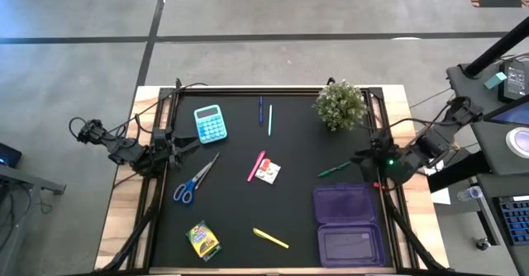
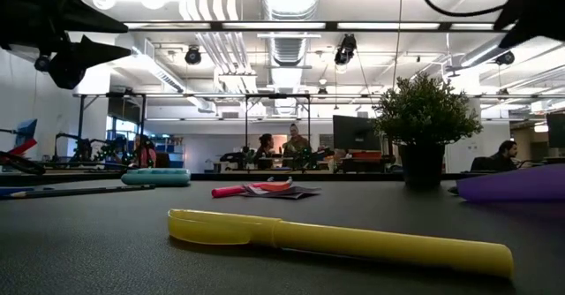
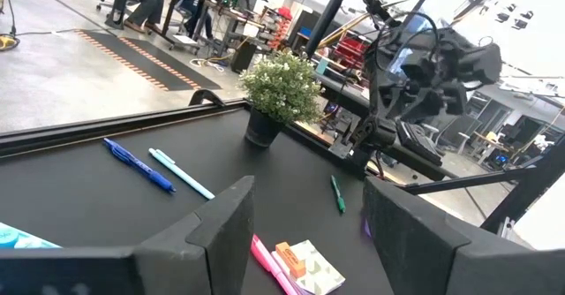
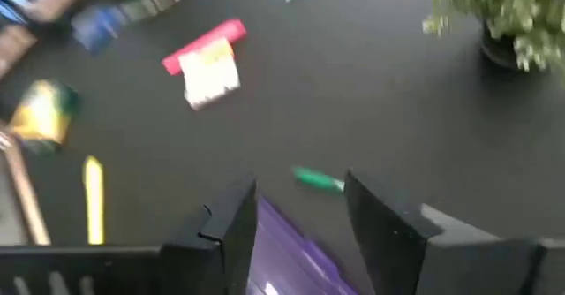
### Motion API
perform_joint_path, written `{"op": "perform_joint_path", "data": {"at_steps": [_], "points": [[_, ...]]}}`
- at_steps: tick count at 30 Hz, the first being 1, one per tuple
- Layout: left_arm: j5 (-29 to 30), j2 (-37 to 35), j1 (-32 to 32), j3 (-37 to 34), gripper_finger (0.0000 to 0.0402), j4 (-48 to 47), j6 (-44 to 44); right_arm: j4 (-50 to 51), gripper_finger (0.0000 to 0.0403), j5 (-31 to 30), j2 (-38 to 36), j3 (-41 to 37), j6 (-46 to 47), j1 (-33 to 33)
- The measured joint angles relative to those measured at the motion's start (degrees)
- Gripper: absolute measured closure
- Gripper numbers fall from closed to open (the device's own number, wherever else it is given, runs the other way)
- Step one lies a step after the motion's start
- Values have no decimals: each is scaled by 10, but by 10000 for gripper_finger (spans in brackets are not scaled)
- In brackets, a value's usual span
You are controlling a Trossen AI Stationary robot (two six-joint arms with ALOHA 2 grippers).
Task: Pack school essentials
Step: Put the green pen into the purple supply box
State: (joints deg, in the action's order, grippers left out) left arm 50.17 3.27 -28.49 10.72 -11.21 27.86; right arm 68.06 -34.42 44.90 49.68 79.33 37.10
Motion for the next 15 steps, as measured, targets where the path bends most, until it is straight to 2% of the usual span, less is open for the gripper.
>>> {"op": "perform_joint_path", "data": {"at_steps": [8, 11, 15], "points": [[0, 0, 0, 0, 207, 0, 0, 72, 181, 60, 113, 84, 6, -9], [0, 0, 0, 0, 207, 0, 0, 80, 167, 98, 142, 97, -5, -40], [0, 0, 0, 0, 207, 0, 0, 76, 161, 152, 192, 107, -78, -98]]}}
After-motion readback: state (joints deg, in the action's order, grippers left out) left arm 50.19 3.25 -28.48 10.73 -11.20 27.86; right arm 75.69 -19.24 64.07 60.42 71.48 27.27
